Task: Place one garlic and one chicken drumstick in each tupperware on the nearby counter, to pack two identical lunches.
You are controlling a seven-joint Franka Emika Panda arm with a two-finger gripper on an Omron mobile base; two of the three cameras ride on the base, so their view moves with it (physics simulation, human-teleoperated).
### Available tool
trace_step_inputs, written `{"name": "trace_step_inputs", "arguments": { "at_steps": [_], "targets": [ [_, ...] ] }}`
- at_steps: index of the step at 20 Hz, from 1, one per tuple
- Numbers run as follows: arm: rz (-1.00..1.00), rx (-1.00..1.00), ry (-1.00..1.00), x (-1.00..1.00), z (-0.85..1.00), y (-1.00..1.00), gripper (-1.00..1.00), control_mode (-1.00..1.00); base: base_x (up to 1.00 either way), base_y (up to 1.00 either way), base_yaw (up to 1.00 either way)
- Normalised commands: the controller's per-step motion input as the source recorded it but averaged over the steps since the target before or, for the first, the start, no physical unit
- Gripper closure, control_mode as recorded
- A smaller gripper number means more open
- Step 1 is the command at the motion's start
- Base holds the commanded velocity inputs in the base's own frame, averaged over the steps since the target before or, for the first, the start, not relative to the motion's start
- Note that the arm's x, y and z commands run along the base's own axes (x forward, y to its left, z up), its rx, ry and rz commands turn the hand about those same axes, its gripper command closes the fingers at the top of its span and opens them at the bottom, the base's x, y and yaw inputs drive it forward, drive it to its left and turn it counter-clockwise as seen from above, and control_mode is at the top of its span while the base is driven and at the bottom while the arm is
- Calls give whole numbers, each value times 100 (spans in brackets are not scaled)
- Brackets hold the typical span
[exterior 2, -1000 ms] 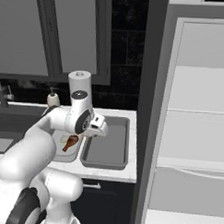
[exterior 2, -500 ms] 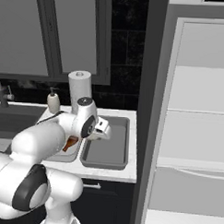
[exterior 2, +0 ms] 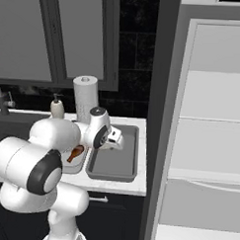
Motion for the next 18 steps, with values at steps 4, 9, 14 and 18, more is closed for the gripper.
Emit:
{"name": "trace_step_inputs", "arguments": {
  "at_steps": [4, 9, 14, 18],
  "targets": [
    [0, 0, 0, 34, -21, 0, 100, -100, 0, 0, 0],
    [0, 0, -5, 25, -37, 0, -100, -100, 0, 0, 0],
    [0, 0, -5, 8, -6, -10, -100, -100, 0, 0, 0],
    [3, 0, -13, -14, 75, 0, -100, -100, 0, 0, 0]
  ]
}}
